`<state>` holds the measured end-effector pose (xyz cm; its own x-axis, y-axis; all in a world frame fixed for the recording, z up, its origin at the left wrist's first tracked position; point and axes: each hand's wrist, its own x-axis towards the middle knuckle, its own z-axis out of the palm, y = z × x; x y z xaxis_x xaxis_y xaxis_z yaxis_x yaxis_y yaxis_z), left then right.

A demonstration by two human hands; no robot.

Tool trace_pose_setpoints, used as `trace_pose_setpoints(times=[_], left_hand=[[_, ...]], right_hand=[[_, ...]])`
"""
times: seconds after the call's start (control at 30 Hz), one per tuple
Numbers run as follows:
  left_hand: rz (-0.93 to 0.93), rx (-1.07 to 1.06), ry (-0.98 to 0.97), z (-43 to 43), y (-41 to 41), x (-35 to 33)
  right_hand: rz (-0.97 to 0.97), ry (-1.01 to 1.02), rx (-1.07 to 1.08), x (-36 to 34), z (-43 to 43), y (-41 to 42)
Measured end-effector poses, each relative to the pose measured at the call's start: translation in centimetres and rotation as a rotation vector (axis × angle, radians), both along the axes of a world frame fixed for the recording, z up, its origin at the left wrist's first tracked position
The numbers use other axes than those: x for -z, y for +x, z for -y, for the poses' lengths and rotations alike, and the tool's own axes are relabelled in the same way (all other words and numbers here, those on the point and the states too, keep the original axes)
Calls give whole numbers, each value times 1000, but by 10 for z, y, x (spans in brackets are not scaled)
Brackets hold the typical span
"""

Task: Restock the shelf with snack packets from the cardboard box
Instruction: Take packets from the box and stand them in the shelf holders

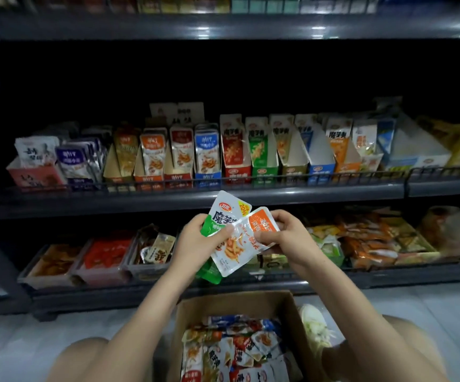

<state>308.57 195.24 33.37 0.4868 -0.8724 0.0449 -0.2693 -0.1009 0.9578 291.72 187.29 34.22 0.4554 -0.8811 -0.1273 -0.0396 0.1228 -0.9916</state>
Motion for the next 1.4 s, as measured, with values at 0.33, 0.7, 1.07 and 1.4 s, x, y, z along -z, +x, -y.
trace_pose_setpoints(times=[0.33, 0.7, 1.07, 1.4], left_hand=[[-115, 10, -59, 81, -1, -36], [-133, -62, -100, 123, 38, -40], [-187, -408, -186, 98, 165, -29], [-189, -642, -274, 69, 243, -21]], right_hand=[[65, -57, 276, -41, 84, -61], [62, -60, 310, -48, 143, -38], [80, -94, 123, -43, 147, 133], [-99, -678, 17, -67, 134, 280]])
